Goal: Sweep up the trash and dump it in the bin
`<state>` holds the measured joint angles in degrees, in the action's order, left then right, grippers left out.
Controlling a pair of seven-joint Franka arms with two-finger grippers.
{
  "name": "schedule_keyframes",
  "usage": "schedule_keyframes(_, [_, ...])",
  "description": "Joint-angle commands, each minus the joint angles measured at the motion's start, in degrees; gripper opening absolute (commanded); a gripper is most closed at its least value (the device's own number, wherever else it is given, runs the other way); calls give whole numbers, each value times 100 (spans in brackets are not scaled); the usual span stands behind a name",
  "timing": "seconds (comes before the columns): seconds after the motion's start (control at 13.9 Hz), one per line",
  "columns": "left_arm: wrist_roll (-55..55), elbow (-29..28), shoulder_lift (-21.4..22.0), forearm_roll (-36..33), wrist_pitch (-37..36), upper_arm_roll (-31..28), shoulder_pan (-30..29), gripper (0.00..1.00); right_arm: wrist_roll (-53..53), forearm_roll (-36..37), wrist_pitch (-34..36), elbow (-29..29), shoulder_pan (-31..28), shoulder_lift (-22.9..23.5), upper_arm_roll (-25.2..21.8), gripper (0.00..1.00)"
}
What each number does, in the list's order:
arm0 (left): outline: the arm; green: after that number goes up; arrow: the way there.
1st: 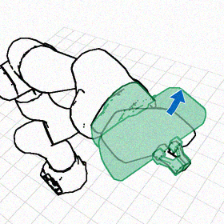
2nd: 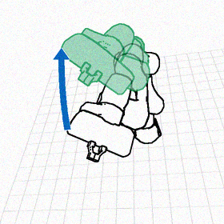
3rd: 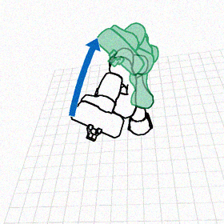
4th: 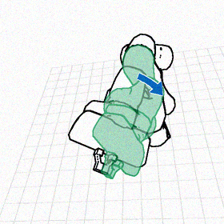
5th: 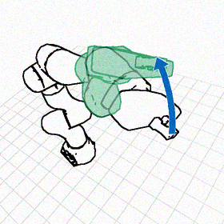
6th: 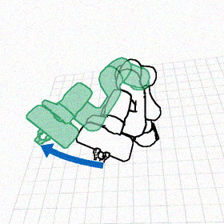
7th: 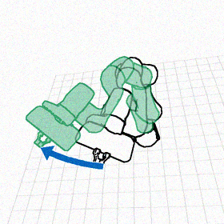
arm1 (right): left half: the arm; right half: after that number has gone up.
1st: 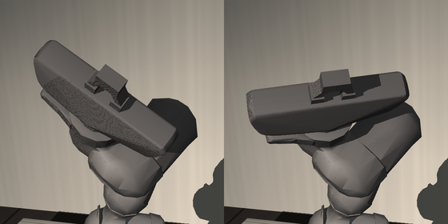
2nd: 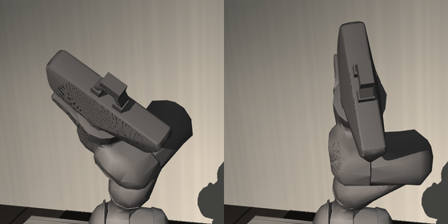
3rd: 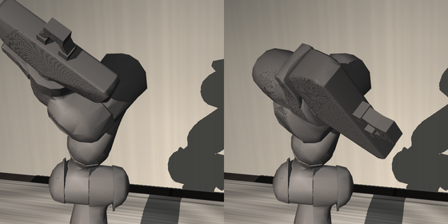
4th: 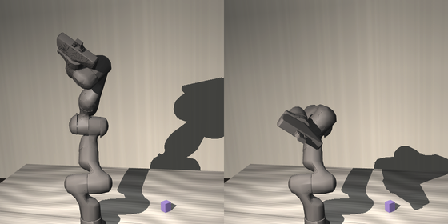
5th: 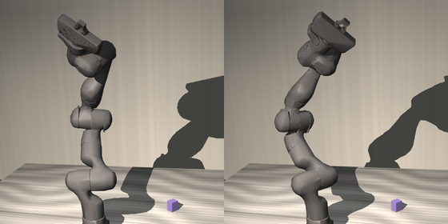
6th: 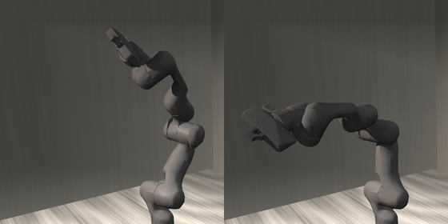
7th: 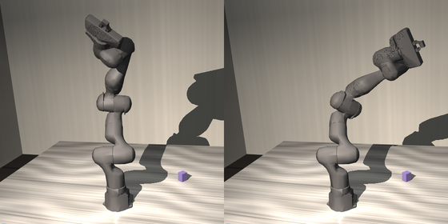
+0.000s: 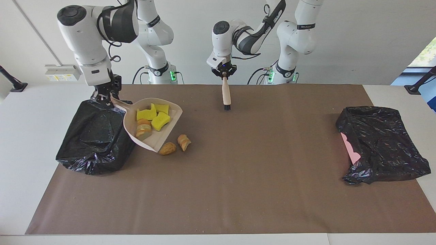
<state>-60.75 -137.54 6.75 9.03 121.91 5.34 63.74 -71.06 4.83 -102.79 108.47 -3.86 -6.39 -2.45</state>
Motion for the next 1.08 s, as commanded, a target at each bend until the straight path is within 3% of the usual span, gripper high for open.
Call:
schedule_keyframes(0.0, [-235, -133, -279, -112, 454, -113, 174, 0, -521, -9, 49, -151, -684, 68, 52, 0])
schedule_keyframes(0.29, [-279, -115, -341, -86, 588, -113, 51, 0, -1417, 596, 23, -396, -1318, 164, -27, 0])
schedule_keyframes(0.43, [-210, -107, -402, -77, 571, -113, -88, 29, -1874, 913, -257, -414, -1695, 173, -54, 0])
schedule_keyframes(0.57, [-61, -45, -359, -77, 553, -130, -221, 99, -2157, 1151, -652, -371, -1916, 357, -54, 0])
schedule_keyframes(0.72, [561, 322, -306, -77, 326, -130, -807, 100, -2140, 1650, -873, -327, -1847, 524, -45, 0])
schedule_keyframes(1.01, [1809, 1535, -367, -120, -965, -165, -1862, 100, -2718, 2399, -1101, -151, -1531, 551, 25, 0])
